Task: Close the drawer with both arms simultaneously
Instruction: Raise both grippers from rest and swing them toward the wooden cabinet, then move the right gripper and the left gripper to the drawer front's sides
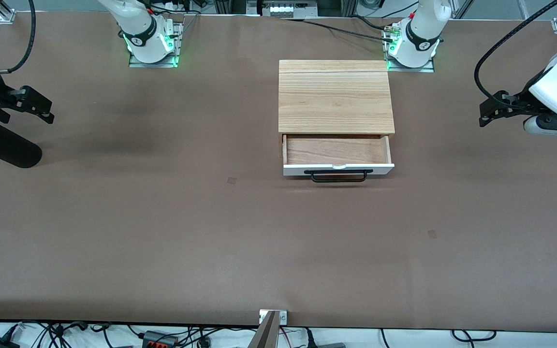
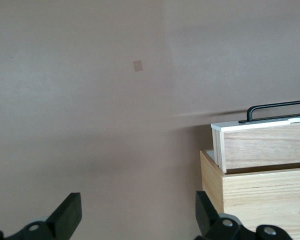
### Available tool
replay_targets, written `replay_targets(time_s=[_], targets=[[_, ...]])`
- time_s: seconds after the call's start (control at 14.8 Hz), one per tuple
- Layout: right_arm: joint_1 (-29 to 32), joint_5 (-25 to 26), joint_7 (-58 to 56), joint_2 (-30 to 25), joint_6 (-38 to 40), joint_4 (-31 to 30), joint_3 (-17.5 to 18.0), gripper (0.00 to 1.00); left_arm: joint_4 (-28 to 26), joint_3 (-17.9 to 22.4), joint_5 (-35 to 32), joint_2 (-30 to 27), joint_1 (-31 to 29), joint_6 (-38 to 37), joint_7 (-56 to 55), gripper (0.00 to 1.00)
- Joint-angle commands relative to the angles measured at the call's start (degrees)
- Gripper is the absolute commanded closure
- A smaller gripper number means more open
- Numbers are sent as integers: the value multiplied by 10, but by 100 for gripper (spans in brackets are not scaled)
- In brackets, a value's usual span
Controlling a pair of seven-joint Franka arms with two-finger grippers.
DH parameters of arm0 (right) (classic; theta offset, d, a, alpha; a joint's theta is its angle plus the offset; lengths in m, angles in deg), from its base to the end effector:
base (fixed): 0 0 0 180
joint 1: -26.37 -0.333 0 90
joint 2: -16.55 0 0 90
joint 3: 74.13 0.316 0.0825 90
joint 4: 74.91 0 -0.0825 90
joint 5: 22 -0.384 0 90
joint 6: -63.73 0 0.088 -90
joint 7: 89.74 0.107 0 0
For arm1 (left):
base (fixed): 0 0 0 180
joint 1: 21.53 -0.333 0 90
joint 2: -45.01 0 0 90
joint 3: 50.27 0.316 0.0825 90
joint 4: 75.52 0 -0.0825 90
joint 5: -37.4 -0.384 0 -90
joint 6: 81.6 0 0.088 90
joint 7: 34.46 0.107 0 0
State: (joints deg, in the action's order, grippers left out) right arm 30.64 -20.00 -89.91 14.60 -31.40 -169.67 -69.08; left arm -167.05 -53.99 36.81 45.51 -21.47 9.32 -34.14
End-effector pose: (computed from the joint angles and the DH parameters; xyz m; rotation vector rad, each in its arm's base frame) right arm 0.5516 0.0049 0.6118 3.1032 0.0295 0.0629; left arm 0.5567 -0.0355 0.6084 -3.1291 0.1124 0.0298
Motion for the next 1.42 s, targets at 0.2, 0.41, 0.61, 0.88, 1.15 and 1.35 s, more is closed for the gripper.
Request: replay_targets(time_s=[0.2,0.41,0.61,0.88,1.15,1.35], targets=[[7,-9,1,-1,4,5,5,0,12,-2,-18,2,4,-27,-20,0],[2,-8,-3,5,1,5,8,0,13,-18,-48,4,12,-30,-41,0],[-30,-9,3,51,-2,28,13,0,13,-20,-49,4,12,-46,-41,0],[-75,-73,8,138,-9,70,13,0,14,-20,-41,27,8,-95,-40,0],[-73,-299,-5,242,-65,70,11,0,27,-20,-5,53,9,-120,-1,0],[-130,-327,-1,271,-146,82,12,0,23,-19,92,100,8,-67,-1,0]])
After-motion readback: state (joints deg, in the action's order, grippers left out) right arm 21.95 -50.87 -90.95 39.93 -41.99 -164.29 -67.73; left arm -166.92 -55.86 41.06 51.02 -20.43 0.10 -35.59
